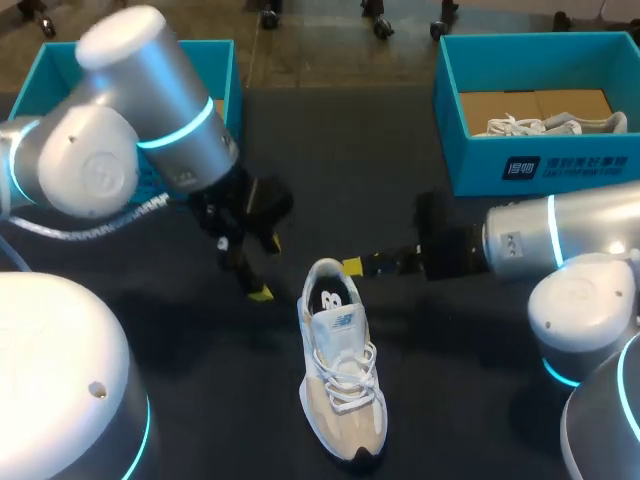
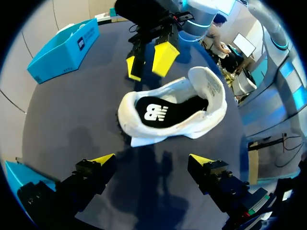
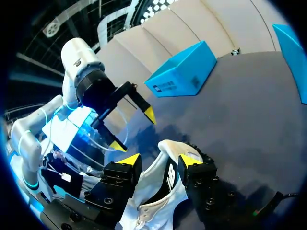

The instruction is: Take the shoe out of the shoebox, open the shoe tongue, remove and reinsert the insole, then place the shoe into the shoebox

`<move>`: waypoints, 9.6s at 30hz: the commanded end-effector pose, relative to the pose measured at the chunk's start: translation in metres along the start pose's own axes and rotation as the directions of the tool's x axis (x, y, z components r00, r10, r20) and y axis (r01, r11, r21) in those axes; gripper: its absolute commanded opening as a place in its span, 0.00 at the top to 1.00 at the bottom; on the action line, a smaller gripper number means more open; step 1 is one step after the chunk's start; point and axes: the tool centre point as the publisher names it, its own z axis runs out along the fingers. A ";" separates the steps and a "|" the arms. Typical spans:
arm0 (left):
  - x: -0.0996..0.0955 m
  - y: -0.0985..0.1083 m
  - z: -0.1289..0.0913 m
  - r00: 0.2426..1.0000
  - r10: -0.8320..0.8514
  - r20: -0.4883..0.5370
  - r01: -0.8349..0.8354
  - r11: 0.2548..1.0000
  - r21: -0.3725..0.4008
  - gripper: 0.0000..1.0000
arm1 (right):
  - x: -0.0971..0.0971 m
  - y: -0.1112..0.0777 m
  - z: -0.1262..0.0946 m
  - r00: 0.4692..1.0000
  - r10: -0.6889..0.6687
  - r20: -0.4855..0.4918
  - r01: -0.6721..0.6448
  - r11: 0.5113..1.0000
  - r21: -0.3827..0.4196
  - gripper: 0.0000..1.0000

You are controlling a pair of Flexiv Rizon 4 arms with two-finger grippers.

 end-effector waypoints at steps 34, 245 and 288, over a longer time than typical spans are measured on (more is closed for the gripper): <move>-0.057 0.106 -0.139 0.967 0.010 -0.253 -0.032 0.996 -0.083 0.00 | -0.042 0.106 -0.050 0.682 0.237 0.692 -0.550 0.789 0.272 1.00; -0.128 0.178 -0.198 0.872 0.455 -0.182 -0.481 0.865 -0.142 0.00 | 0.017 -0.066 0.039 0.419 0.214 0.883 -0.660 0.739 0.134 0.00; -0.128 0.178 -0.198 0.872 0.455 -0.182 -0.481 0.865 -0.142 0.00 | 0.062 -0.098 0.012 0.371 0.262 0.891 -0.677 0.733 0.066 0.00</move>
